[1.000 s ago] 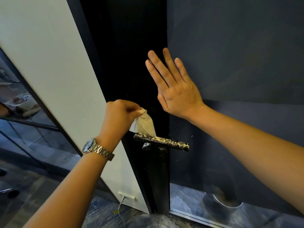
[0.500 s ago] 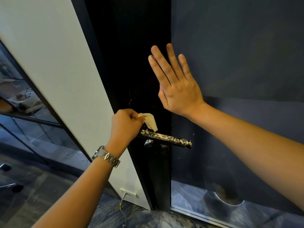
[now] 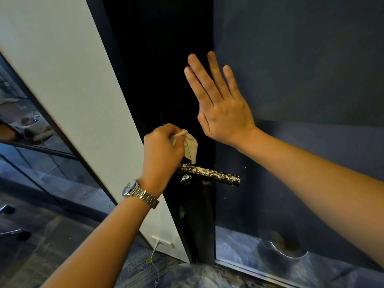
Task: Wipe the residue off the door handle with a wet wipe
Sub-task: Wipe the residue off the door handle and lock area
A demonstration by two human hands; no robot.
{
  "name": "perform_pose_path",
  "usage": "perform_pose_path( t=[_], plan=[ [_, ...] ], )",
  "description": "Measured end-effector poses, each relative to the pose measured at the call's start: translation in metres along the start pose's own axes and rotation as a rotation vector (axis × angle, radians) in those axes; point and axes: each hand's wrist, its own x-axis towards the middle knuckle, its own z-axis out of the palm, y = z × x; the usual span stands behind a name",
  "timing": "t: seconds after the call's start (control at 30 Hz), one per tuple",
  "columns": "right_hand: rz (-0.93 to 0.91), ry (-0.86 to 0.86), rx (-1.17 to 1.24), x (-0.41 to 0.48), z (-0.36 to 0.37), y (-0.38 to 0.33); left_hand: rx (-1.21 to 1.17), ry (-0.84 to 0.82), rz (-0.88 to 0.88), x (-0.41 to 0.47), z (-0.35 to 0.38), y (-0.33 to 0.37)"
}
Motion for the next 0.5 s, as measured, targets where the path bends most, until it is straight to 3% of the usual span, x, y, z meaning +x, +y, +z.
perform_pose_path(
  t=[0.17, 0.23, 0.4, 0.5],
  plan=[
    [-0.003, 0.003, -0.003, 0.0, 0.0, 0.001, -0.03, -0.175, -0.389, 0.0, 0.004, -0.016],
    [-0.001, 0.007, -0.02, 0.0, 0.0, 0.001, -0.085, -0.209, -0.458, 0.006, 0.002, -0.018],
    [0.001, 0.01, -0.019, 0.001, 0.001, 0.0, -0.119, -0.141, -0.28, 0.014, -0.01, -0.009],
    [0.0, 0.01, -0.024, 0.001, 0.002, 0.0, -0.146, -0.14, -0.29, 0.01, -0.008, -0.007]
  ],
)
